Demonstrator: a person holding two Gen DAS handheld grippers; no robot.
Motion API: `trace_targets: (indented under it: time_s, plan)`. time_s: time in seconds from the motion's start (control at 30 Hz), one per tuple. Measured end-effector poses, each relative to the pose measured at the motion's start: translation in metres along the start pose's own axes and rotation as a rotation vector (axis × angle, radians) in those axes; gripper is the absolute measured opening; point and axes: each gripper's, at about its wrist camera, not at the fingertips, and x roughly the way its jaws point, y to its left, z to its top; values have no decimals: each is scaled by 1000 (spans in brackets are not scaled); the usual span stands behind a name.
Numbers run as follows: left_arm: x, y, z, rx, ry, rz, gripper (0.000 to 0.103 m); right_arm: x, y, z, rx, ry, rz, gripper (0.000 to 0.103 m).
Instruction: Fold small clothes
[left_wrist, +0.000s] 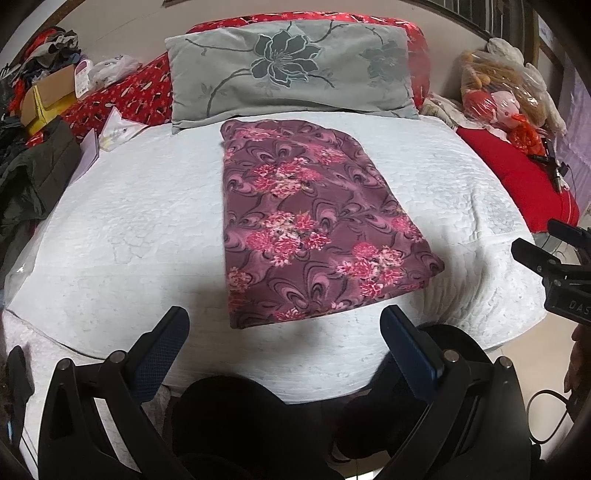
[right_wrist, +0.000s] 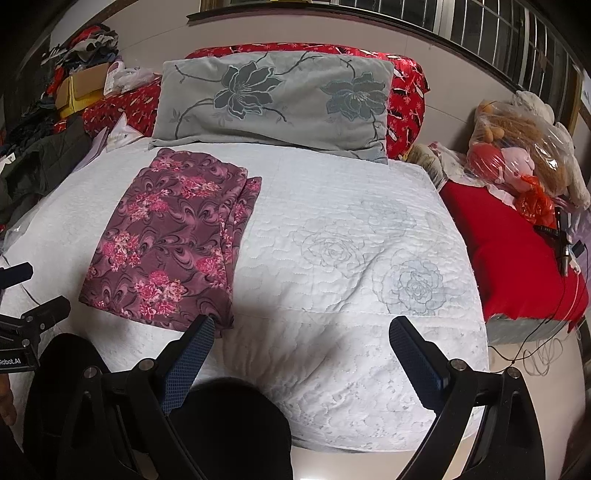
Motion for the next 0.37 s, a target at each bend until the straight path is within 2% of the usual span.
trace_targets:
  time_s: [0.17,0.37]
  plan:
    - [0,-6,1,-22,16,-64,103,0,-1,0,6,2,3,97]
    - [-3,-21,3,3,19,-74,103,0,-4,-1,16,4,3,97]
